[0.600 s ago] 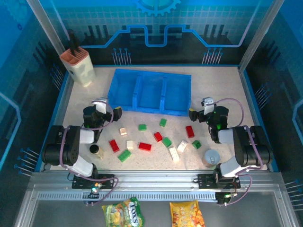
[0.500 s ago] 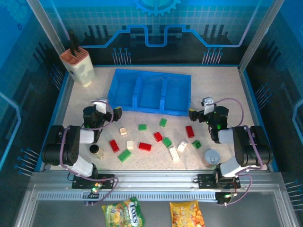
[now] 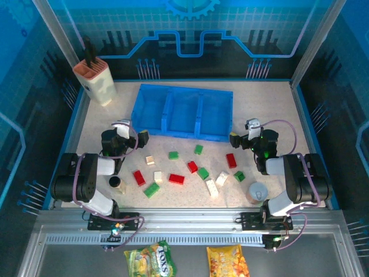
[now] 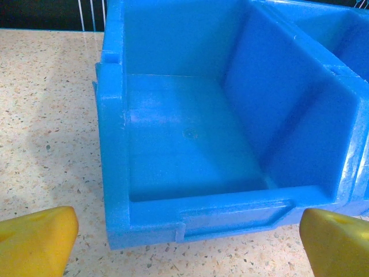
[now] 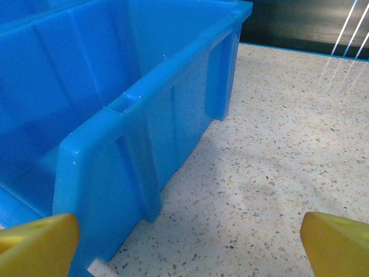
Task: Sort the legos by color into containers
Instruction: Pick up the lego from the center of the table.
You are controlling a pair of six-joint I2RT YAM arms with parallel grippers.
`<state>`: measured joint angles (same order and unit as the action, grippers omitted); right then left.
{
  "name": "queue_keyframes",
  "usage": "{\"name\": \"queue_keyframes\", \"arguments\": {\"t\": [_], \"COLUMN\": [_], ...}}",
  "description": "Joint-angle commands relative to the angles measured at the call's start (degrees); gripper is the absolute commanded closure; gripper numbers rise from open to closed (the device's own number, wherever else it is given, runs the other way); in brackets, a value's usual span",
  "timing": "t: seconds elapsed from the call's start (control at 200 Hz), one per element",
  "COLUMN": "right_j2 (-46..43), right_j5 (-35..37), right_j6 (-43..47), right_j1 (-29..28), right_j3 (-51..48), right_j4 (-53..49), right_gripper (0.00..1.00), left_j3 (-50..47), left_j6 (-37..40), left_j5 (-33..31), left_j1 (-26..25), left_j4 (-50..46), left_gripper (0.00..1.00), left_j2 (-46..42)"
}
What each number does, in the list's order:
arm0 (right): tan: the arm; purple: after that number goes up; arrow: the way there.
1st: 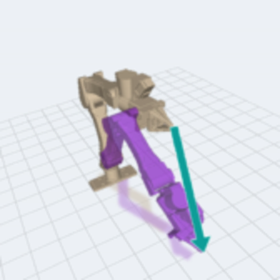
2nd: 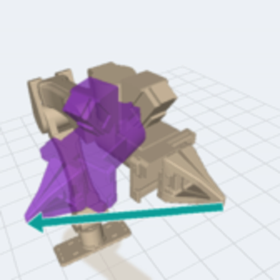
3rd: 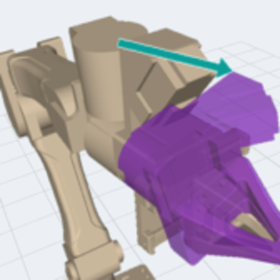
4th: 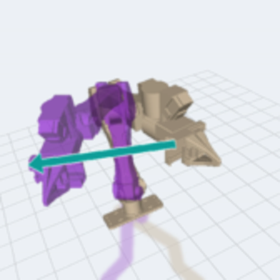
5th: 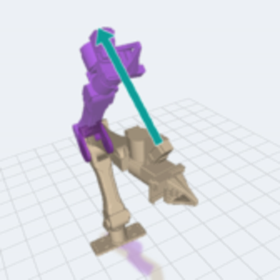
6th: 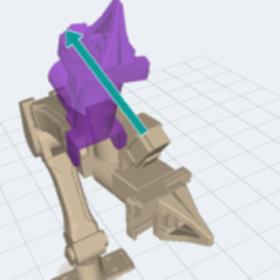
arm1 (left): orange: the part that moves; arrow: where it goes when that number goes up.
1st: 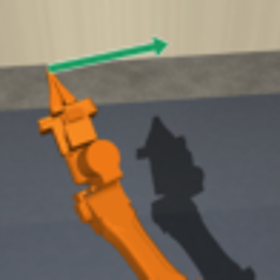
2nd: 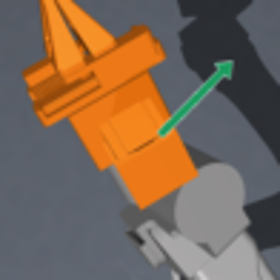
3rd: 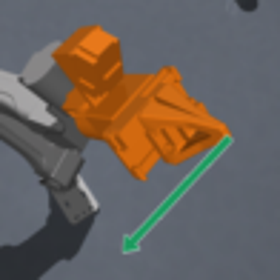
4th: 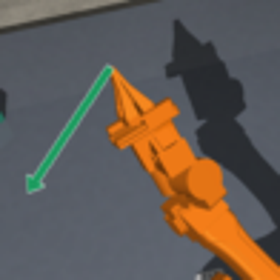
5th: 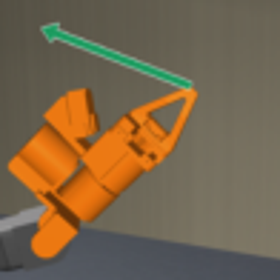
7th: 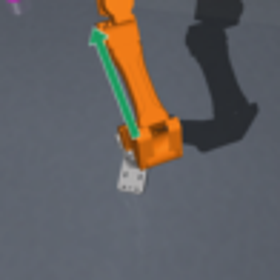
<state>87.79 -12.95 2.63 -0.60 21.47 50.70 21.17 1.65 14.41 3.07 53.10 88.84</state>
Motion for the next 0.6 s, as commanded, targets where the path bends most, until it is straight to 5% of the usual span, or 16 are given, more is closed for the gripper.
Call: {"name": "queue_keyframes", "arguments": {"t": [0.0,0.38,0.595], "right_j2": [0.19,-2.66,-8.87], "right_j5": [-1.89,-0.15,0.73], "right_j6": [0.63,0.36,-0.41], "right_j1": [0.42,0.23,-0.14], "right_j3": [0.13,0.98,2.8], "right_j4": [2.2,-1.69,-11.42], "right_gripper": [0.0,0.0,0.0], "left_j3": [-0.23,-0.47,3.74], "left_j6": [-0.31,-0.77,-1.18], "left_j5": [-1.93,-3.75,-5.83], "left_j1": [0.41,0.31,0.03], "left_j4": [1.82,0.31,-14.08], "left_gripper": [0.01,0.01,0.01], "left_j2": [0.2,-2.55,-8.97]}}
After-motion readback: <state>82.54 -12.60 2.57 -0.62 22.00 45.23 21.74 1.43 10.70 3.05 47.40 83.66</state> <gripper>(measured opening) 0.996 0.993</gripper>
